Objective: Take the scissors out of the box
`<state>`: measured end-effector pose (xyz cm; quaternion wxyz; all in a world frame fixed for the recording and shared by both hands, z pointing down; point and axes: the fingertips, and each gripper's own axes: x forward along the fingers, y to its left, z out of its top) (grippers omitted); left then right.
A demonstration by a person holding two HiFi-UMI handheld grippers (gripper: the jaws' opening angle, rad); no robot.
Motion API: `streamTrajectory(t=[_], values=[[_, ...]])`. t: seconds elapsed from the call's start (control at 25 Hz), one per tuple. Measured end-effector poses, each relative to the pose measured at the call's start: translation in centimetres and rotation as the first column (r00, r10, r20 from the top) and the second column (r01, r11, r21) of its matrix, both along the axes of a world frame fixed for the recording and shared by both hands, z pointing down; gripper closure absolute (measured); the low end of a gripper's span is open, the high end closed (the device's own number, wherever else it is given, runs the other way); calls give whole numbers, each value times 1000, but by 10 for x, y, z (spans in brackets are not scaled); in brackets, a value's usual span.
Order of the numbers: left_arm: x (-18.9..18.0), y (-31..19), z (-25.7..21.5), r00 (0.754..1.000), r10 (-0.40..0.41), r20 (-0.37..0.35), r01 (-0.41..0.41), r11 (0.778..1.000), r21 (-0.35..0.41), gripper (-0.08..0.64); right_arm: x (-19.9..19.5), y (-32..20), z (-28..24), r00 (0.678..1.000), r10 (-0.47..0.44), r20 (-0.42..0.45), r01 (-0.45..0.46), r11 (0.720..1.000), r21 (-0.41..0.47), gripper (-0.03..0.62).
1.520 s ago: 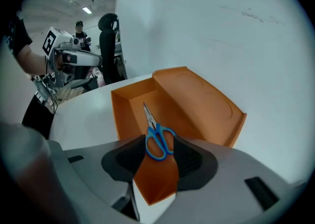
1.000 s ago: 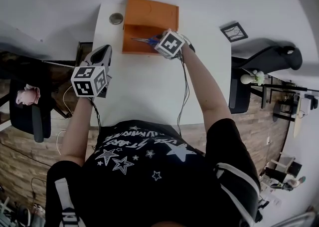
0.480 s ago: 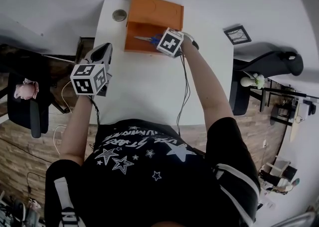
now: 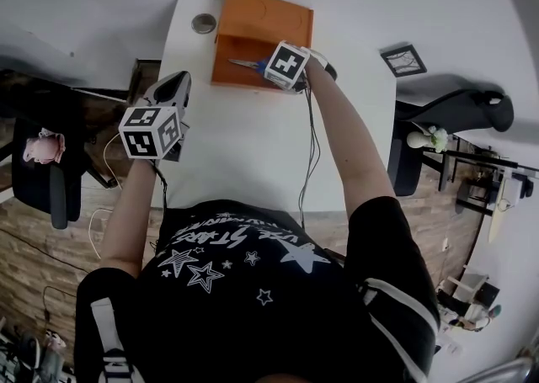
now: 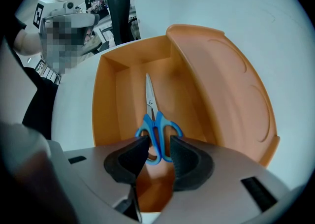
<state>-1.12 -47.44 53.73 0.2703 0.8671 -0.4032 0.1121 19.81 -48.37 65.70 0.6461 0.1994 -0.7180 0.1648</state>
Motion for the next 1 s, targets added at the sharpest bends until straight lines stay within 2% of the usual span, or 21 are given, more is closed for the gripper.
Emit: streamTrajectory(t=[0.16, 0.36, 0.56, 0.84, 1.0], values=[[1, 3, 0, 1000, 0, 1, 0, 1000, -6, 541, -4, 1, -1, 1000, -15, 8, 15, 1000, 7, 467], [5, 6, -4, 1000, 8, 4, -8, 1000, 1, 541, 9, 12, -5, 995, 8, -104, -7, 1000, 2, 489], [8, 9, -7, 1000, 21, 12, -21, 1000, 6, 541, -3, 8, -11, 997, -36, -61, 40, 996, 73, 492], [11, 17, -17, 999, 38, 17, -39, 999, 31, 541, -4, 12, -48, 999, -28, -26, 32, 988, 154, 494], [14, 27, -28, 999, 48, 13, -49, 998, 46, 541, -2, 18, -69, 1000, 10, 14, -13, 976, 219, 494]])
